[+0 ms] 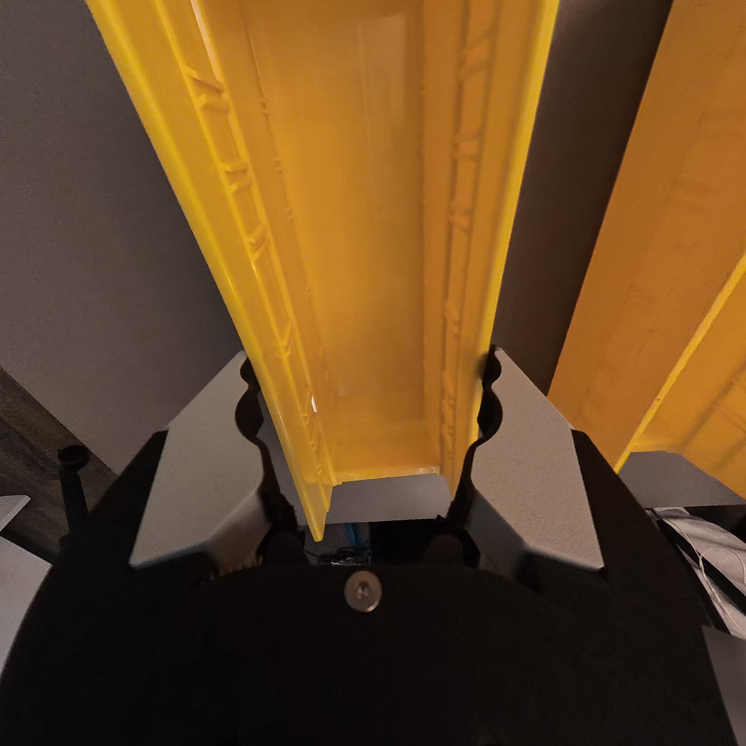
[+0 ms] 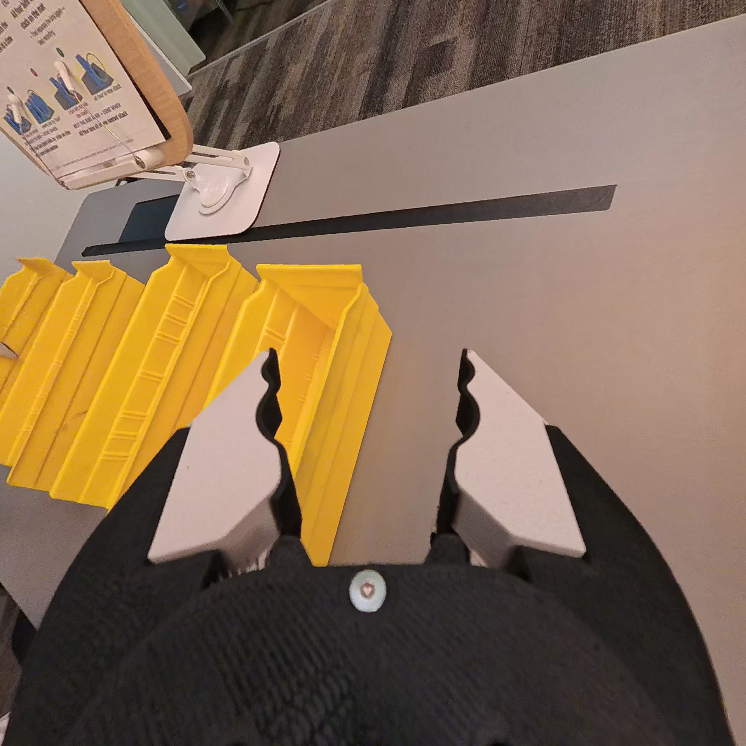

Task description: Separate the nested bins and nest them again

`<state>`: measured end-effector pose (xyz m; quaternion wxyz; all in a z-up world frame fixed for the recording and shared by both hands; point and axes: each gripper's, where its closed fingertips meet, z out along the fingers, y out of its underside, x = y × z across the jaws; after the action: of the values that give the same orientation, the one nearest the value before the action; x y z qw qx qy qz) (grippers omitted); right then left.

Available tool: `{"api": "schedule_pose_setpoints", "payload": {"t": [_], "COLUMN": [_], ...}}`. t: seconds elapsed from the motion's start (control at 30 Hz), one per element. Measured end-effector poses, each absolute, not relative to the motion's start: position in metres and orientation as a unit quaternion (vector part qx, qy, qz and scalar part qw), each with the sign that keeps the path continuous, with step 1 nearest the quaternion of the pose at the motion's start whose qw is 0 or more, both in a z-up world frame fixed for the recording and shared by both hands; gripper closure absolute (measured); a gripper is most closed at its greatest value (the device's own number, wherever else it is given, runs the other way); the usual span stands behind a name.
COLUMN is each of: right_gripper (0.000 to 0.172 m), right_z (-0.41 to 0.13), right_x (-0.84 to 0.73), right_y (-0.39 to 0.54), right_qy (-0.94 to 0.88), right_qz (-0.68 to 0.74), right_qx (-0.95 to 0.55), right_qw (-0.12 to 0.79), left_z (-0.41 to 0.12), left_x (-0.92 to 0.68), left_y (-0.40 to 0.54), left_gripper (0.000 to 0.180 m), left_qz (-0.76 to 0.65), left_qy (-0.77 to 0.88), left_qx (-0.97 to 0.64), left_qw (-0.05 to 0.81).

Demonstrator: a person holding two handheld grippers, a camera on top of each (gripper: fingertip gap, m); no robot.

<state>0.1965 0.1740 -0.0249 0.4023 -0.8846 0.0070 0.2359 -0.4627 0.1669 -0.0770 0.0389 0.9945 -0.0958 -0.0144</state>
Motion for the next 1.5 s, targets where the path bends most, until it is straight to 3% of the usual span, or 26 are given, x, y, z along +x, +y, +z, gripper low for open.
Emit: {"api": "schedule_pose_setpoints", "payload": {"t": [0.3, 0.47, 0.53, 0.67, 0.9, 1.07, 1.37, 1.5], "right_gripper": [0.083, 0.083, 0.083, 0.083, 0.083, 0.083, 0.083, 0.083], "right_z": [-0.028, -0.029, -0.029, -0.032, -0.033, -0.028, -0.022, -0.020], "right_x": [0.196, 0.196, 0.197, 0.197, 0.193, 0.194, 0.194, 0.192], "right_y": [0.175, 0.175, 0.175, 0.176, 0.173, 0.171, 0.170, 0.170], "right_qy": [0.006, 0.007, 0.009, 0.010, 0.010, 0.016, 0.014, 0.012], "right_qz": [0.237, 0.239, 0.238, 0.238, 0.252, 0.265, 0.278, 0.283], "right_qx": [-0.887, -0.887, -0.887, -0.889, -0.890, -0.884, -0.877, -0.875], "right_qw": [0.397, 0.396, 0.396, 0.392, 0.379, 0.384, 0.392, 0.393], "left_z": [-0.085, -0.083, -0.066, -0.010, 0.024, 0.013, -0.033, -0.053], "left_x": [-0.481, -0.480, -0.480, -0.443, -0.331, -0.305, -0.294, -0.280], "left_y": [0.169, 0.164, 0.171, 0.191, 0.166, 0.155, 0.146, 0.146], "left_gripper": [0.065, 0.051, 0.041, 0.046, 0.049, 0.047, 0.023, 0.022], "left_qz": [-0.025, -0.011, -0.014, 0.033, 0.099, 0.103, 0.092, 0.078], "left_qy": [-0.097, -0.101, -0.096, -0.093, -0.190, -0.180, -0.095, -0.085], "left_qx": [0.994, 0.994, 0.995, 0.990, 0.965, 0.966, 0.986, 0.990], "left_qw": [0.037, 0.041, 0.012, -0.097, -0.148, -0.155, -0.105, -0.082]}}
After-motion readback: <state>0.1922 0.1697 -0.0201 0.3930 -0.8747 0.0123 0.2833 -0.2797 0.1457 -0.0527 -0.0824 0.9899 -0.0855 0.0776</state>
